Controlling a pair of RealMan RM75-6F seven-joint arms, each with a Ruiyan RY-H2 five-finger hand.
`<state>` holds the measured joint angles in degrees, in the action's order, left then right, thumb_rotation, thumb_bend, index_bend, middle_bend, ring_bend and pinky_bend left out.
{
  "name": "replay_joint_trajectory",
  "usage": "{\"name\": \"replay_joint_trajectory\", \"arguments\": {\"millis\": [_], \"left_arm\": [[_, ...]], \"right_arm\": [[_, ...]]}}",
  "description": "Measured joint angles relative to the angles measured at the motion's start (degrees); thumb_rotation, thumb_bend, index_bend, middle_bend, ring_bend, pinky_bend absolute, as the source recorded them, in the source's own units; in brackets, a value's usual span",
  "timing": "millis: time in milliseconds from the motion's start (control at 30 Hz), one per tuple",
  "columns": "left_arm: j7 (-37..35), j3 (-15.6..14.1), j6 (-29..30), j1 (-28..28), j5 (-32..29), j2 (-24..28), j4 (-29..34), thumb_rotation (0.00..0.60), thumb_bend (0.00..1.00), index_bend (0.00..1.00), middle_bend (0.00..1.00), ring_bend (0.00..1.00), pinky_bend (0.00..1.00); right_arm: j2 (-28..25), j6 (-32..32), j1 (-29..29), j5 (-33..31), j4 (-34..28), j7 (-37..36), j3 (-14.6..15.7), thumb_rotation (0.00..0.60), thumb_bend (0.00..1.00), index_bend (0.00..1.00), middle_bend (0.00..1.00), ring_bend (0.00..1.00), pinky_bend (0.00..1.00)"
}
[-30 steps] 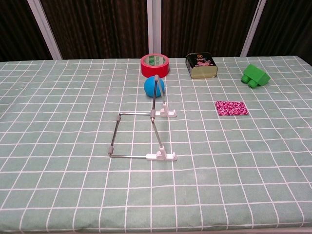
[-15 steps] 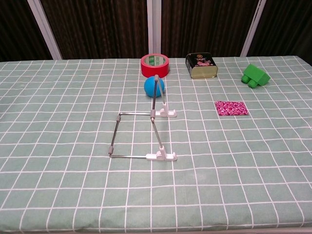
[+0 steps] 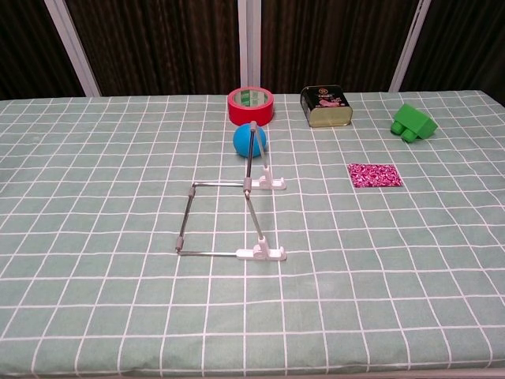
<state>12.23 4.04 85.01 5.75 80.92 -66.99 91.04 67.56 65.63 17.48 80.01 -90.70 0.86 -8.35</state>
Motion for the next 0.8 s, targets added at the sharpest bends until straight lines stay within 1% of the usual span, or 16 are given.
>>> {"name": "replay_joint_trajectory", "arguments": {"millis": [100, 200, 267, 367, 600, 800], "left_arm": [[0.1, 0.0, -0.1, 0.0, -0.1, 0.0, -0.1, 0.6, 0.08, 0.22, 0.16, 0.13, 0.19], [0.1, -0.2, -0.4, 0.0, 0.0, 0.1, -0.1, 0.6, 0.08, 0.22, 0.16, 0.13, 0.19], [0.1, -0.2, -0.3, 0.0, 0.0, 0.1, -0.1, 0.6, 0.08, 0.22, 0.16, 0.13, 0.19], [0.0, -0.1, -0.4, 0.0, -0.2, 0.1, -0.1, 0.6, 0.08, 0.22, 0.16, 0.13, 0.19], [0.0, 0.0, -0.7, 0.0, -0.6, 0.5, 0.2, 0.6, 0.08, 0.22, 0.16, 0.13, 0.19], [0.4, 0.1, -1.2, 0.3, -0.9, 0.6, 0.6, 0.6, 0.08, 0.22, 0.16, 0.13, 0.19]], "right_arm": [[2.8, -5.7, 4.1, -2.6, 2.7, 0.7, -1.1, 0.228, 0.46, 0.23, 0.0, 0.0, 0.0], [6.2, -11.5, 8.2, -5.3, 6.2, 1.9, -1.9, 0.228, 0.47, 0.27, 0.0, 0.0, 0.0], [8.8, -14.9, 10.9, -7.0, 9.3, 2.8, -2.3, 0.222, 0.48, 0.28, 0.0, 0.0, 0.0], [12.8, -18.4, 14.1, -8.8, 14.2, 3.9, -2.7, 0.216, 0.48, 0.28, 0.0, 0.0, 0.0], [21.4, -24.1, 19.2, -11.4, 25.7, 4.1, -2.9, 0.219, 0.48, 0.28, 0.0, 0.0, 0.0], [27.9, -27.1, 22.2, -11.7, 34.5, 1.5, -2.8, 0.215, 0.48, 0.28, 0.0, 0.0, 0.0]]}}
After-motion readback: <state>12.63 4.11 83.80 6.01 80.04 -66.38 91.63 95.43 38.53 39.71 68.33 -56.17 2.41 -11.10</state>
